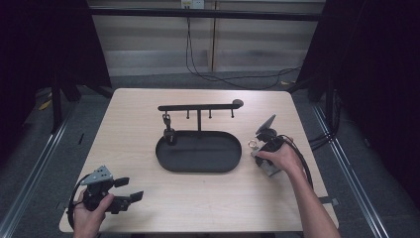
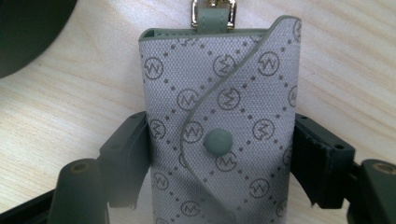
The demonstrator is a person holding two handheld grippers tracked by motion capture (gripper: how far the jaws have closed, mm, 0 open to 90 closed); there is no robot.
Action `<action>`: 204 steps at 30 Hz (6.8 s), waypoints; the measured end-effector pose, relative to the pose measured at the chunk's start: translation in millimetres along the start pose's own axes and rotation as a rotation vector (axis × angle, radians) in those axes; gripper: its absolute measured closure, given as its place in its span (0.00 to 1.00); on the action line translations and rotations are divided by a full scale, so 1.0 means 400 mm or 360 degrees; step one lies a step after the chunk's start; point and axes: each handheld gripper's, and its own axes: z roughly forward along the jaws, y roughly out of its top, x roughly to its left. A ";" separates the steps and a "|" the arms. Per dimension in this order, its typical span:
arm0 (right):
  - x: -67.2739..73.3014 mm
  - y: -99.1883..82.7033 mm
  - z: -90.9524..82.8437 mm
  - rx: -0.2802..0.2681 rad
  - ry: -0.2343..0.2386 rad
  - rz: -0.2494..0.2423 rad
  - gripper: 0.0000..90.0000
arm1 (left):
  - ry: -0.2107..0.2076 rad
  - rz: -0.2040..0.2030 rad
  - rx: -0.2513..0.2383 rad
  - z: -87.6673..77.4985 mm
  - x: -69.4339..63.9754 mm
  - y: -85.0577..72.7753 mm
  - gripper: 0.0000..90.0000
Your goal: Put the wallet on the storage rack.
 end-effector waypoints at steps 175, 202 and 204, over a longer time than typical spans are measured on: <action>0.197 0.109 -0.018 -0.0583 0.0603 0.0246 0.37 | 0.0003 -0.0002 -0.0036 -0.012 0.008 0.002 0.21; 0.210 0.106 0.029 -0.0719 0.0492 0.0250 0.32 | -0.0013 -0.0011 -0.0036 -0.010 0.012 0.001 0.21; 0.211 0.107 0.031 -0.0725 0.0493 0.0242 0.32 | -0.0019 -0.0029 -0.0034 -0.007 0.013 0.000 0.21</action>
